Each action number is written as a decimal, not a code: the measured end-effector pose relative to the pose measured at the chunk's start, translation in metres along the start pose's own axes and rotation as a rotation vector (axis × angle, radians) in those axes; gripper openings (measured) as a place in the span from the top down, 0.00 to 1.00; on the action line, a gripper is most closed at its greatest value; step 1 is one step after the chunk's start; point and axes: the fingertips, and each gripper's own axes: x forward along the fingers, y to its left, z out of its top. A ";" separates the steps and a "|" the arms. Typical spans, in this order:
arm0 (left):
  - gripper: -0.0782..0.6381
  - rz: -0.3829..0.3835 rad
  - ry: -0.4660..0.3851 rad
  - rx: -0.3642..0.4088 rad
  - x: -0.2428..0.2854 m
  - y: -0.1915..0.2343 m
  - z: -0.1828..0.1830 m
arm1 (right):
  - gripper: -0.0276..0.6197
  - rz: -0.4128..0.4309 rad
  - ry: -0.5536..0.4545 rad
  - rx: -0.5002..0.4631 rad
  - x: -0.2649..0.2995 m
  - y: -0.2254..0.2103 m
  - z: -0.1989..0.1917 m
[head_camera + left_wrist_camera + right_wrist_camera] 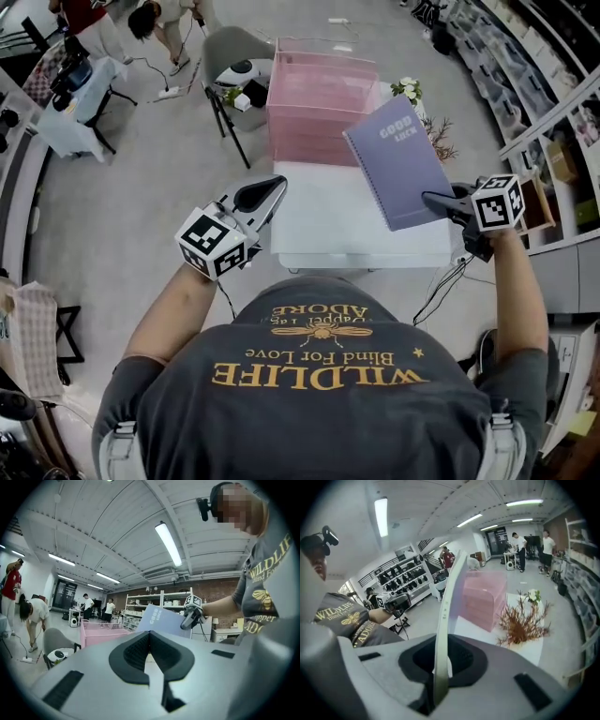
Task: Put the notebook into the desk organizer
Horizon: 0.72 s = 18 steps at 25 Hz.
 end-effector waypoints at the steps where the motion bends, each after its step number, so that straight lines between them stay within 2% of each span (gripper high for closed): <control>1: 0.89 -0.001 -0.005 0.011 0.000 0.004 0.005 | 0.91 -0.002 -0.004 -0.026 -0.003 0.000 0.017; 9: 0.89 0.063 -0.033 0.036 0.026 0.030 0.024 | 0.91 0.035 0.015 -0.214 -0.013 -0.025 0.122; 13: 0.89 0.134 -0.037 0.046 0.043 0.039 0.032 | 0.91 0.074 0.053 -0.326 -0.007 -0.051 0.175; 18: 0.89 0.196 -0.040 0.038 0.071 0.047 0.036 | 0.91 0.128 0.118 -0.405 0.008 -0.084 0.222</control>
